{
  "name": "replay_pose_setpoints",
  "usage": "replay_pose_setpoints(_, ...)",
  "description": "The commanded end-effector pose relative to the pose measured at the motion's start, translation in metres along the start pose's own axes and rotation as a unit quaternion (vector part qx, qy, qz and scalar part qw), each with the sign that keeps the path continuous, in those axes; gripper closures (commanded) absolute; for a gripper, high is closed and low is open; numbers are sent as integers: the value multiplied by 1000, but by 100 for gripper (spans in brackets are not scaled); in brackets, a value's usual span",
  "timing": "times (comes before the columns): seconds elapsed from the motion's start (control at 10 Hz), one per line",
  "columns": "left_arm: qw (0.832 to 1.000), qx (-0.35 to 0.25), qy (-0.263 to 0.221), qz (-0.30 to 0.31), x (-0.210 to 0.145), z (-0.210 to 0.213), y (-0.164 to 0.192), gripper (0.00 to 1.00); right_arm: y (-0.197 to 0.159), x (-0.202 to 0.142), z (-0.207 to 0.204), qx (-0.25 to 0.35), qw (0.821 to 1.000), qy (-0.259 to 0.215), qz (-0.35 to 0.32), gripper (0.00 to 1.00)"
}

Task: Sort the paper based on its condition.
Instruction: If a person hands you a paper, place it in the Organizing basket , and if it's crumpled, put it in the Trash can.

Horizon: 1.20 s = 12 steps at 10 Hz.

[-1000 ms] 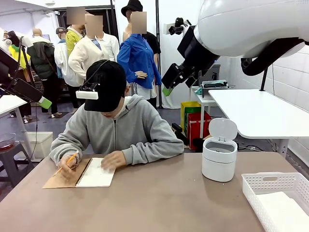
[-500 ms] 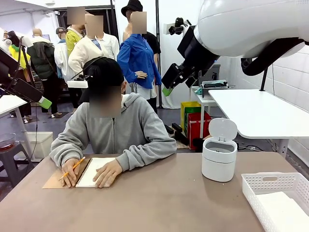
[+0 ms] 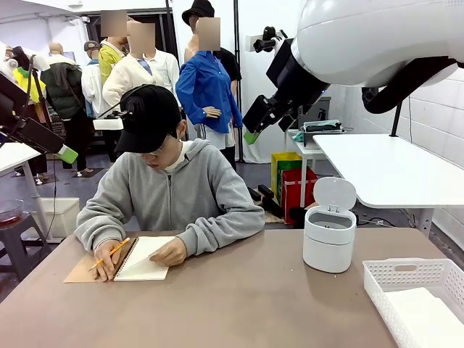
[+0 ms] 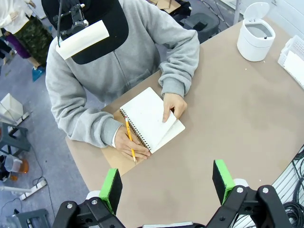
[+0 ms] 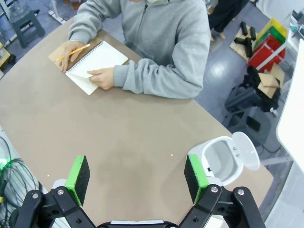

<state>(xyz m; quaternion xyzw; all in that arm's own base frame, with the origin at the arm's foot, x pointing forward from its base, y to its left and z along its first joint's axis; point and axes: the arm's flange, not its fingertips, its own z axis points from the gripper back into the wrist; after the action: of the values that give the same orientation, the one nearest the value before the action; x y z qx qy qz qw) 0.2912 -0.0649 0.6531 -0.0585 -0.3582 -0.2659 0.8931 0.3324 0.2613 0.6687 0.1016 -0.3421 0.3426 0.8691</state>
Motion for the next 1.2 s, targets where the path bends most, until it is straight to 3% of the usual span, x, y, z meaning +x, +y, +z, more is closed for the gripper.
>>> replay_pose_setpoints(0.0, 1000, 1, -2, 0, 0, 0, 0, 0, 1, -2, 0, 2, 1000, 3, 0, 0)
replay_pose_setpoints(1.1, 1000, 1, -2, 0, 0, 0, 0, 0, 1, -2, 0, 2, 1000, 3, 0, 0)
